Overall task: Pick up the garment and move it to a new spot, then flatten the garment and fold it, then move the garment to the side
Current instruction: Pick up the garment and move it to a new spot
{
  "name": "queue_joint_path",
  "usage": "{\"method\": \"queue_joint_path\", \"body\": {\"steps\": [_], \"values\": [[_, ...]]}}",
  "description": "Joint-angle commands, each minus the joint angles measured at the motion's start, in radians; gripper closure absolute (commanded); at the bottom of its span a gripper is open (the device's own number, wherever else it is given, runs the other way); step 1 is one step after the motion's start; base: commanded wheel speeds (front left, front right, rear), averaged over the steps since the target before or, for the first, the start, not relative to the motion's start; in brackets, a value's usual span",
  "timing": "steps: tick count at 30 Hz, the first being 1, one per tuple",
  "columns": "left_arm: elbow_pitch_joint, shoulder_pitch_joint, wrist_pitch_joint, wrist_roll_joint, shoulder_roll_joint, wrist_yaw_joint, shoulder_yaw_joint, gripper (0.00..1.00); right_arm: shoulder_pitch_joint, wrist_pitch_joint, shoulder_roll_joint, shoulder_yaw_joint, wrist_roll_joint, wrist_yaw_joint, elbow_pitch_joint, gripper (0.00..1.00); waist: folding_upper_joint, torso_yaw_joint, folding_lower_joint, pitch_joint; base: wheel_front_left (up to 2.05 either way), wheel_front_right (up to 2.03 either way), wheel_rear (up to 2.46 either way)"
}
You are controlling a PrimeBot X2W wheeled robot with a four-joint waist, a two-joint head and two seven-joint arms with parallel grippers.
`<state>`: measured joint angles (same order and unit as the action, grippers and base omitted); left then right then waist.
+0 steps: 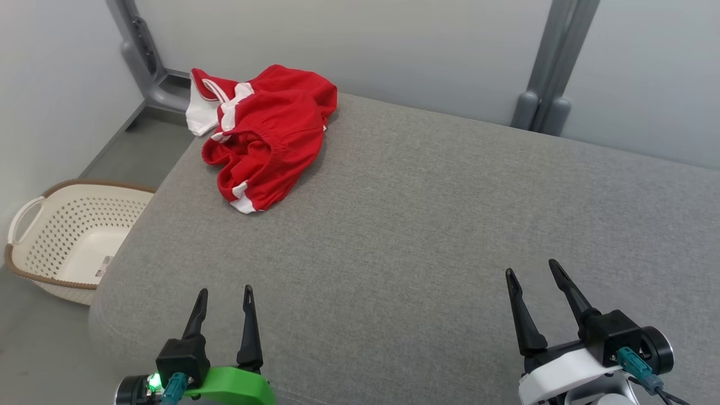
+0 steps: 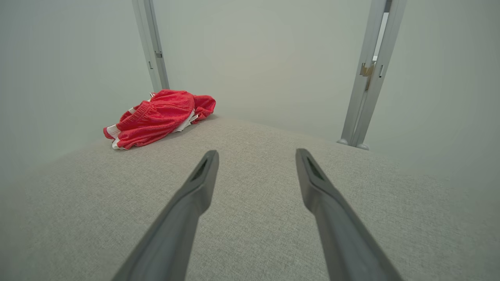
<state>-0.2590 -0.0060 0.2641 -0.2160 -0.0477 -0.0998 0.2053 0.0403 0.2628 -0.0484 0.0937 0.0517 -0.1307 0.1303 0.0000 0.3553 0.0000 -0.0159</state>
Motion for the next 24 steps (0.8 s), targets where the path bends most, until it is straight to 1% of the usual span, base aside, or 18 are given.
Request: {"method": "queue_joint_path", "body": {"steps": [1, 8, 13, 17, 21, 24], "values": [[0.004, -0.002, 0.001, 0.011, -0.005, 0.002, -0.001, 0.0, -0.005, 0.003, -0.004, 0.001, 0.005, 0.0, 0.001, 0.0, 0.0, 0.06, 0.0, 0.006, 0.0, 0.0, 0.0], [0.008, -0.001, 0.001, 0.007, -0.005, -0.002, -0.008, 0.0, -0.011, 0.003, -0.004, 0.012, 0.001, 0.0, 0.004, 0.0, 0.0, 0.081, 0.0, 0.009, 0.0, 0.0, 0.0], [0.013, 0.001, 0.001, 0.003, -0.005, -0.005, -0.013, 0.0, -0.011, 0.003, -0.004, 0.021, 0.003, 0.0, 0.0, 0.0, 0.0, 0.073, 0.0, 0.015, 0.0, 0.0, 0.0], [0.017, -0.024, 0.001, 0.022, -0.005, 0.007, -0.012, 0.0, -0.024, 0.003, -0.003, 0.025, -0.005, 0.0, -0.013, 0.0, 0.0, 0.057, 0.0, 0.04, 0.0, 0.0, 0.0], [0.06, -0.088, 0.001, 0.039, -0.035, 0.028, -0.045, 0.0, -0.03, 0.003, -0.004, 0.009, -0.019, 0.0, -0.034, 0.0, 0.0, 0.041, 0.0, 0.072, 0.0, 0.0, 0.0], [0.094, -0.184, 0.001, 0.062, -0.09, 0.06, -0.063, 0.0, -0.045, 0.003, -0.004, -0.001, -0.035, 0.0, -0.048, 0.0, 0.0, 0.028, 0.0, 0.105, 0.0, 0.0, 0.0]]}}
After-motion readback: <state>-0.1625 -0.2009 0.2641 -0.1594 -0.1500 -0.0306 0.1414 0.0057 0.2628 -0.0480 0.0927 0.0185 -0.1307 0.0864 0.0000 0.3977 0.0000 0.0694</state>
